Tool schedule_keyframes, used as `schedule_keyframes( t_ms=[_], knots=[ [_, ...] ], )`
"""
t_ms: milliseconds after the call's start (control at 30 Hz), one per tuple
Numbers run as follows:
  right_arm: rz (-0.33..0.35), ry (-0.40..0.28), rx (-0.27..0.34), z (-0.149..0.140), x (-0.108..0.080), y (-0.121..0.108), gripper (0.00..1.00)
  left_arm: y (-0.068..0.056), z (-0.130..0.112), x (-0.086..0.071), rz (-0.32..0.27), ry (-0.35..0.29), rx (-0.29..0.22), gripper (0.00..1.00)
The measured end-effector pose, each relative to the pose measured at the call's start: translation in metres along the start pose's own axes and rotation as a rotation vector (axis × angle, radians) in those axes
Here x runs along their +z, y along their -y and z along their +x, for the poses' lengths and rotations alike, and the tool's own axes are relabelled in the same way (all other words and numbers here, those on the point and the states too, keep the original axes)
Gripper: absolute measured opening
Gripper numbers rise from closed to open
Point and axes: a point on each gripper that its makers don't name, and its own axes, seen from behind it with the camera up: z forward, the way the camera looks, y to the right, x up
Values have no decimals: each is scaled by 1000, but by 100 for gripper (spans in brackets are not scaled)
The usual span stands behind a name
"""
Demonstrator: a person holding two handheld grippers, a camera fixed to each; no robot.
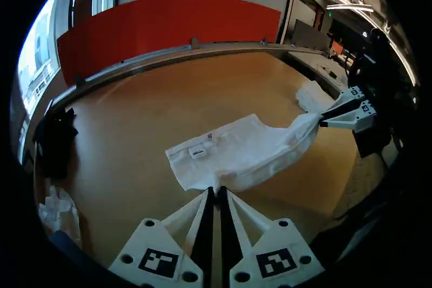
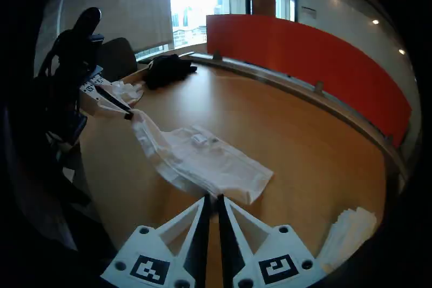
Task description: Fold towel
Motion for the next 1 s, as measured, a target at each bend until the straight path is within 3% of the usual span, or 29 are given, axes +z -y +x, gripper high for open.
schedule_keyframes(
  t_ms=[267,567,767,1000],
  knots=[
    [-1,19,-7,1,12,-10,10,9,7,12,16,-4,-19,8],
    [-27,68,-12,-3,38,-36,10,21,19,38,35,-9,-40,8],
    [-35,84,6,-3,56,-49,10,31,16,60,53,7,-50,8],
    [-31,104,19,-8,67,-57,10,35,10,73,57,21,-74,8]
  ],
)
